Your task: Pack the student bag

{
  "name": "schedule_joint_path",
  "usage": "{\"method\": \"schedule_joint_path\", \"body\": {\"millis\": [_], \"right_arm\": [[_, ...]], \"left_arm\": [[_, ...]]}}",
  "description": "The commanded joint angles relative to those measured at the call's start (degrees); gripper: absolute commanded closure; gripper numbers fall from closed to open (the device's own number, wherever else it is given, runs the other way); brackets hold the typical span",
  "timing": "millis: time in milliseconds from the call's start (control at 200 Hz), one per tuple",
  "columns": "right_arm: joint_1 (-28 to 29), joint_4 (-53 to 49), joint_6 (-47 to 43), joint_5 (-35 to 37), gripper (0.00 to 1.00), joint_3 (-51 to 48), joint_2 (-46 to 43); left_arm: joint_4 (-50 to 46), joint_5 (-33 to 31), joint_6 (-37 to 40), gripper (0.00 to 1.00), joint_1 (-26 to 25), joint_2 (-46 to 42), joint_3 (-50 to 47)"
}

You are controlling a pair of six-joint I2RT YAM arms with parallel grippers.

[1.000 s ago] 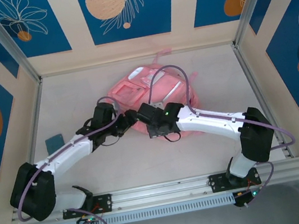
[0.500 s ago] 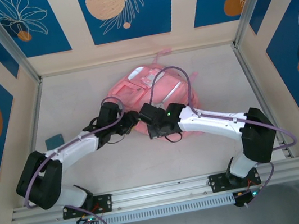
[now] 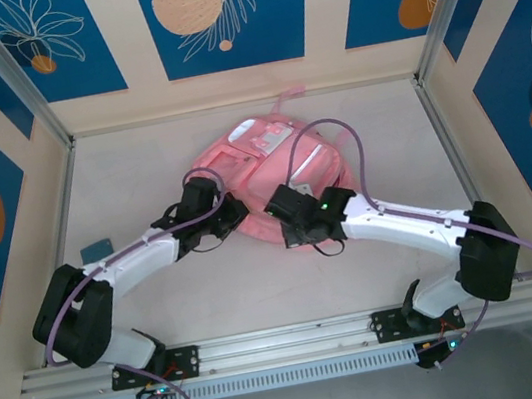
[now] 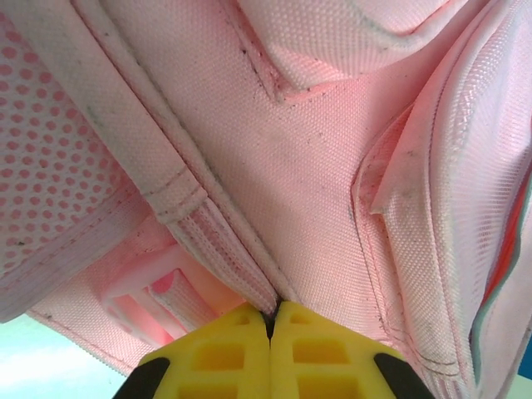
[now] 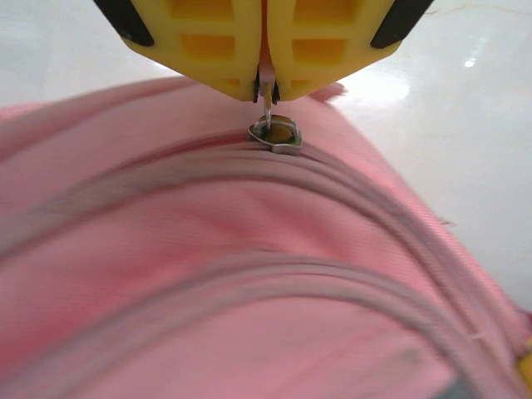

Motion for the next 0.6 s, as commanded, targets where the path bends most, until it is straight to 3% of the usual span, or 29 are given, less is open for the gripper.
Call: {"method": "schedule_joint_path", "body": {"millis": [0,170,290,400,500,595], "right_arm": [[-4.01,-4.81,-1.17,2.93,1.0,-3.53,-5.32],[-13.7,-3.3,-2.77,-2.61,1.0,-7.66,-10.64],[-15.75,0.96,-6.23,-8.52,1.0,-7.74,-11.15],[-15.43,5.51,-8.74,-15.24,1.0,-6.72,-9.13],[-13.7,8.42,-10.05,-18.63,1.0,-5.03,-6.55],[-11.93,10.11,-10.52,-20.5,1.0,-2.18,-3.52]], "left_arm": [[-5.08,-5.7,3.46,1.0,0.42,1.05,1.8],[-6.71,-5.14,5.13,0.98,0.86,1.03,2.94],[-12.32,-6.78,9.4,0.75,1.04,-0.04,5.36],[-21.27,-12.82,14.74,0.51,1.15,-1.96,8.2],[-27.01,-16.91,17.21,0.4,1.98,-5.16,8.37],[-29.64,-17.79,17.68,0.35,4.04,-8.92,6.97]]}}
